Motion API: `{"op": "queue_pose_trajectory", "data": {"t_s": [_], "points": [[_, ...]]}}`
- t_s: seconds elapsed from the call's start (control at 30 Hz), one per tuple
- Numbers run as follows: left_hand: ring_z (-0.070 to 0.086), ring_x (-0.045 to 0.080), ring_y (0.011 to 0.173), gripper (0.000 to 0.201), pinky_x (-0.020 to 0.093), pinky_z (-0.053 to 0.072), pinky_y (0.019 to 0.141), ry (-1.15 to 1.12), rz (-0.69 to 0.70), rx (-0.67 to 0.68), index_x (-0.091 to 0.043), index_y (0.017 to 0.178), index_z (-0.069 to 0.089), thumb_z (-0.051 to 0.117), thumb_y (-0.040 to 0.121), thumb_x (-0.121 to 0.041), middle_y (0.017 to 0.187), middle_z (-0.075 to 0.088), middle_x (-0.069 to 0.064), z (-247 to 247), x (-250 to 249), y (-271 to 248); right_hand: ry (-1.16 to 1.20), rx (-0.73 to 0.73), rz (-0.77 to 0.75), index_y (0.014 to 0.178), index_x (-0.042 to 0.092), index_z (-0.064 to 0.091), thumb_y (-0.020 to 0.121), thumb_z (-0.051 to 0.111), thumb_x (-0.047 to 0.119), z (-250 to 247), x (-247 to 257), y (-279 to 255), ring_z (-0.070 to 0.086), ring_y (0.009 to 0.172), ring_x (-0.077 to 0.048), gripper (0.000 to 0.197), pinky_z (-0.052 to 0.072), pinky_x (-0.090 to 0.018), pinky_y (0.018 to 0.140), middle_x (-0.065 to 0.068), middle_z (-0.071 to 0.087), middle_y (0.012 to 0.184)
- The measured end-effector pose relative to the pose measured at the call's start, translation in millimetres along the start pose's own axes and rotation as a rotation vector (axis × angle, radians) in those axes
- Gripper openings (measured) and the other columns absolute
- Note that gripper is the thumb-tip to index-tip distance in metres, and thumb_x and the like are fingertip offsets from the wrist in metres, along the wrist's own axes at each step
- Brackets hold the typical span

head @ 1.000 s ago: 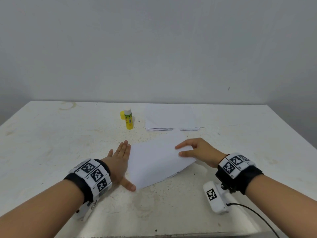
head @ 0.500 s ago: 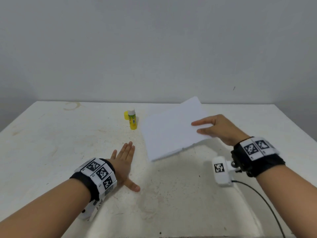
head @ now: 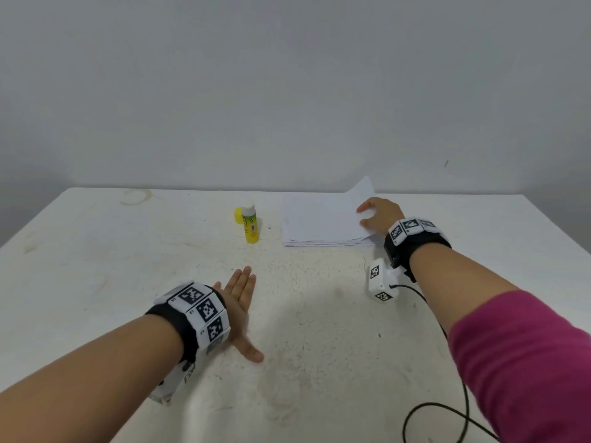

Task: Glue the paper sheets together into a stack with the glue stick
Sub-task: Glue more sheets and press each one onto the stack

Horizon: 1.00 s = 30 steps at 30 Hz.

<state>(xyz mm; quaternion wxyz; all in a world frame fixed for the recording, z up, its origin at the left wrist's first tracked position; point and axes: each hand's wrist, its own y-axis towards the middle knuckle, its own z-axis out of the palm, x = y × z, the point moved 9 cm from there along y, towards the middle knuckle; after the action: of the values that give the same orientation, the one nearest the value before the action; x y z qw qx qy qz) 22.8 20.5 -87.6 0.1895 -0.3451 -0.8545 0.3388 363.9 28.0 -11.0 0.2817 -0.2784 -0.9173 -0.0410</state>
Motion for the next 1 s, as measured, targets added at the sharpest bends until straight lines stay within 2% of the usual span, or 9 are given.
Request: {"op": "queue_pose_trajectory", "data": {"t_s": [0.1, 0.2, 0.27, 0.47, 0.57, 0.67, 0.8, 0.93, 1.0], "points": [[-0.035, 0.026, 0.138, 0.143, 0.049, -0.014, 0.114, -0.007, 0.009, 0.008, -0.005, 0.129, -0.043, 0.061, 0.064, -0.08, 0.145, -0.045, 0.012, 1, 1, 0, -0.052, 0.069, 0.06, 0.136, 0.014, 0.043, 0.078, 0.076, 0.011, 14, -6, 3, 0.054, 0.116, -0.029, 0.067, 0.04, -0.025, 0.085, -0.014, 0.055, 0.129], [-0.036, 0.026, 0.138, 0.142, 0.049, -0.015, 0.114, -0.016, 0.019, 0.014, -0.007, 0.124, -0.044, 0.061, 0.063, -0.08, 0.145, -0.046, 0.011, 2, 1, 1, -0.095, 0.085, 0.061, 0.15, 0.016, 0.018, 0.077, 0.079, 0.015, 21, -5, 6, 0.047, 0.126, -0.033, 0.095, 0.039, -0.033, 0.098, -0.017, 0.045, 0.14], [-0.037, 0.025, 0.137, 0.144, 0.049, -0.015, 0.114, -0.018, 0.022, 0.017, -0.006, 0.128, -0.043, 0.062, 0.063, -0.08, 0.145, -0.046, 0.011, 2, 1, 1, -0.115, 0.067, 0.077, 0.153, 0.015, 0.004, 0.074, 0.081, 0.018, 19, -8, 9, 0.041, 0.131, -0.035, 0.11, 0.037, -0.039, 0.106, -0.016, 0.04, 0.146], [-0.04, 0.023, 0.135, 0.142, 0.049, -0.016, 0.113, -0.039, 0.04, 0.024, -0.01, 0.118, -0.046, 0.064, 0.062, -0.079, 0.132, -0.053, 0.006, 3, -1, 1, -0.149, 0.139, 0.268, 0.148, 0.01, -0.021, 0.067, 0.087, 0.024, 19, -20, 20, 0.039, 0.133, -0.038, 0.135, 0.034, -0.047, 0.109, -0.024, 0.037, 0.146], [-0.043, 0.018, 0.129, 0.142, 0.048, -0.016, 0.113, -0.029, 0.052, 0.028, -0.009, 0.118, -0.047, 0.063, 0.061, -0.079, 0.126, -0.054, 0.004, 3, -3, -2, -0.124, 0.14, 0.31, 0.148, 0.008, -0.02, 0.064, 0.089, 0.023, 16, -23, 22, 0.037, 0.135, -0.038, 0.139, 0.034, -0.048, 0.109, -0.024, 0.034, 0.148], [-0.045, 0.015, 0.121, 0.147, 0.048, -0.017, 0.114, -0.038, 0.064, 0.031, -0.011, 0.119, -0.047, 0.058, 0.048, -0.084, 0.136, -0.053, 0.007, 2, -3, -4, -0.133, 0.144, 0.344, 0.149, 0.002, -0.014, 0.061, 0.09, 0.023, 13, -25, 24, 0.035, 0.136, -0.039, 0.138, 0.034, -0.048, 0.108, -0.023, 0.03, 0.15], [-0.045, 0.015, 0.122, 0.147, 0.047, -0.018, 0.113, -0.052, 0.076, 0.037, -0.011, 0.121, -0.047, 0.059, 0.05, -0.084, 0.13, -0.054, 0.003, 2, -2, -5, -0.177, 0.156, 0.353, 0.146, -0.009, 0.001, 0.065, 0.088, 0.025, 10, -20, 22, 0.035, 0.136, -0.038, 0.124, 0.036, -0.044, 0.104, -0.023, 0.032, 0.149], [-0.047, 0.016, 0.122, 0.149, 0.046, -0.019, 0.112, -0.064, 0.086, 0.039, -0.012, 0.122, -0.048, 0.05, 0.037, -0.086, 0.127, -0.056, 0.003, 1, -4, -7, -0.188, 0.159, 0.351, 0.14, -0.008, 0.02, 0.062, 0.09, 0.028, 9, -19, 20, 0.044, 0.129, -0.037, 0.111, 0.041, -0.043, 0.098, -0.021, 0.042, 0.141], [-0.047, 0.017, 0.121, 0.151, 0.045, -0.02, 0.111, -0.068, 0.091, 0.042, -0.012, 0.122, -0.048, 0.047, 0.033, -0.087, 0.127, -0.056, 0.003, 1, -4, -7, -0.156, 0.147, 0.348, 0.14, -0.007, 0.019, 0.062, 0.09, 0.024, 8, -18, 19, 0.043, 0.13, -0.037, 0.11, 0.041, -0.043, 0.098, -0.021, 0.042, 0.141]]}}
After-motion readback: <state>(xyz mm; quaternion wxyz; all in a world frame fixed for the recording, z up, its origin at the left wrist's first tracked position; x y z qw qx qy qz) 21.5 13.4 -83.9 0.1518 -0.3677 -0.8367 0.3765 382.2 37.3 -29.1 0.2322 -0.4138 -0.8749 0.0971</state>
